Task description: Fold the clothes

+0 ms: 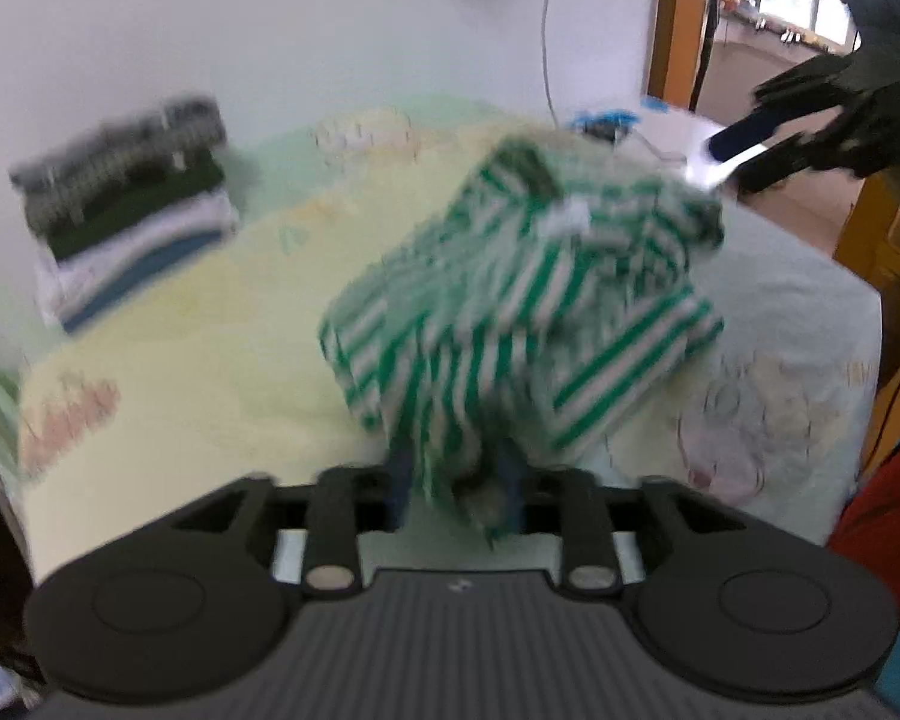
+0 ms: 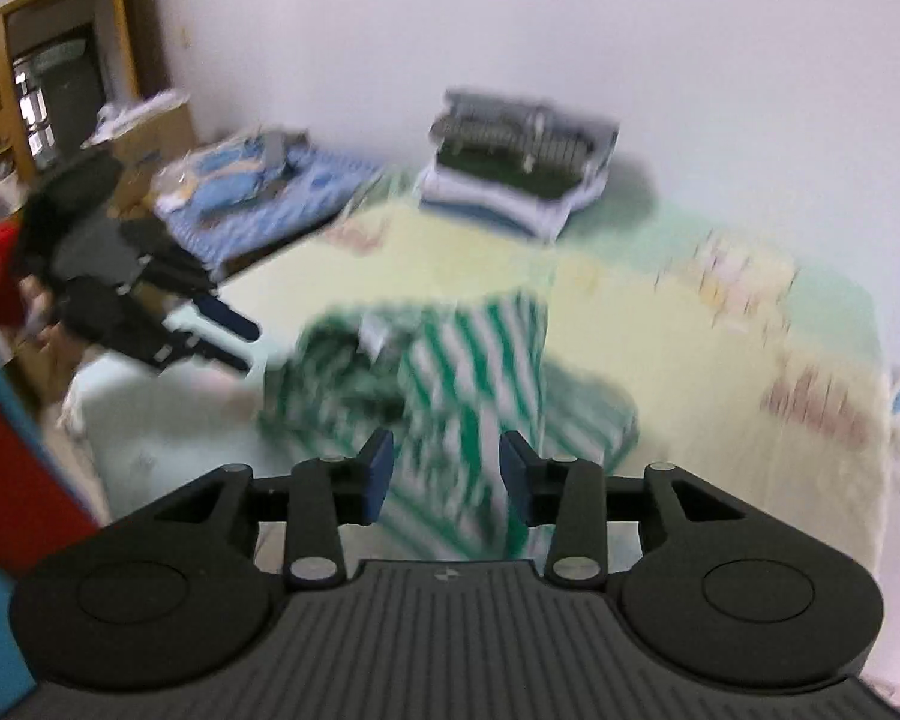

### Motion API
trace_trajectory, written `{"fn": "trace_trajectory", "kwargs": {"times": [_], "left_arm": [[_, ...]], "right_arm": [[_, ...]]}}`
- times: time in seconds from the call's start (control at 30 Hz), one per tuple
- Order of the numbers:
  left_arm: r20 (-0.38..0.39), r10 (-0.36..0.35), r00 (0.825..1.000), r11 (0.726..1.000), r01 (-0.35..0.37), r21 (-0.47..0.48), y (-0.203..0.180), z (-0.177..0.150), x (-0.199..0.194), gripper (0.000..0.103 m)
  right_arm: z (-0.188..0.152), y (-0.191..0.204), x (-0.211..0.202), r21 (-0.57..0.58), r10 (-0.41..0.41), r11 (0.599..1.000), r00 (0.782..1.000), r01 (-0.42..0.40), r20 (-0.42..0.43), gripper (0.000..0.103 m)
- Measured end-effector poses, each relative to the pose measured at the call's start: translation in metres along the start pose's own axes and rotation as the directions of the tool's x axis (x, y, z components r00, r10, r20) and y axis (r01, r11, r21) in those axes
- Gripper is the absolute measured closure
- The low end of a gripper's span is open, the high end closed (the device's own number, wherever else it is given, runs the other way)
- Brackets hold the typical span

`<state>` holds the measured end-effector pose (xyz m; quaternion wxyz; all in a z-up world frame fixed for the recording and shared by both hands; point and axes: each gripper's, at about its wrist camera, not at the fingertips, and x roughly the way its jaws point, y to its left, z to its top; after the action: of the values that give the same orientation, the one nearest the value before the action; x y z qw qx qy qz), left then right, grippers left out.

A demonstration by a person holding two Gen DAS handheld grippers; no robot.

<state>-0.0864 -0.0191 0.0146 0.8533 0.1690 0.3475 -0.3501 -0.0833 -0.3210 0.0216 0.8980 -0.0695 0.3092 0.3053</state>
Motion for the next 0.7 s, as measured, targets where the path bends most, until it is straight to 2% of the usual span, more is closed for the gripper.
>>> {"fn": "trace_trajectory", "kwargs": {"times": [0.13,0.2,0.23,0.27,0.3,0.37,0.47,0.7], "left_arm": [[0.055,-0.015,0.998,0.995,0.010,0.098,-0.017,0.021,0.015,0.060],[0.066,-0.020,0.998,0.989,0.010,0.146,-0.027,0.027,0.029,0.054],[0.065,-0.011,0.998,0.985,0.000,0.170,-0.032,0.028,0.037,0.054],[0.063,-0.007,0.998,0.983,-0.004,0.183,-0.035,0.028,0.043,0.054],[0.061,-0.004,0.998,0.981,-0.008,0.196,-0.038,0.028,0.047,0.064],[0.055,-0.031,0.998,0.982,0.020,0.185,-0.039,0.029,0.047,0.081],[0.045,-0.081,0.996,0.983,0.073,0.168,-0.039,0.024,0.043,0.085],[-0.039,-0.125,0.991,0.973,0.130,0.192,-0.058,0.007,0.061,0.089]], "right_arm": [[-0.002,0.008,0.043,-0.050,-0.071,0.996,0.997,0.070,-0.020,0.058],[-0.008,0.005,0.063,-0.050,-0.091,0.995,0.995,0.088,-0.048,0.058],[-0.010,0.002,0.067,-0.029,-0.082,0.996,0.995,0.080,-0.062,0.061],[-0.010,0.002,0.068,-0.022,-0.066,0.998,0.995,0.065,-0.068,0.077],[-0.010,0.003,0.068,-0.014,-0.051,0.999,0.996,0.050,-0.074,0.087],[-0.010,0.008,0.064,-0.028,-0.025,0.999,0.997,0.024,-0.067,0.091],[-0.011,0.023,0.053,-0.092,0.024,0.995,0.997,-0.031,-0.071,0.093],[-0.046,0.055,0.078,-0.280,0.008,0.958,0.979,-0.067,-0.205,0.092]]}}
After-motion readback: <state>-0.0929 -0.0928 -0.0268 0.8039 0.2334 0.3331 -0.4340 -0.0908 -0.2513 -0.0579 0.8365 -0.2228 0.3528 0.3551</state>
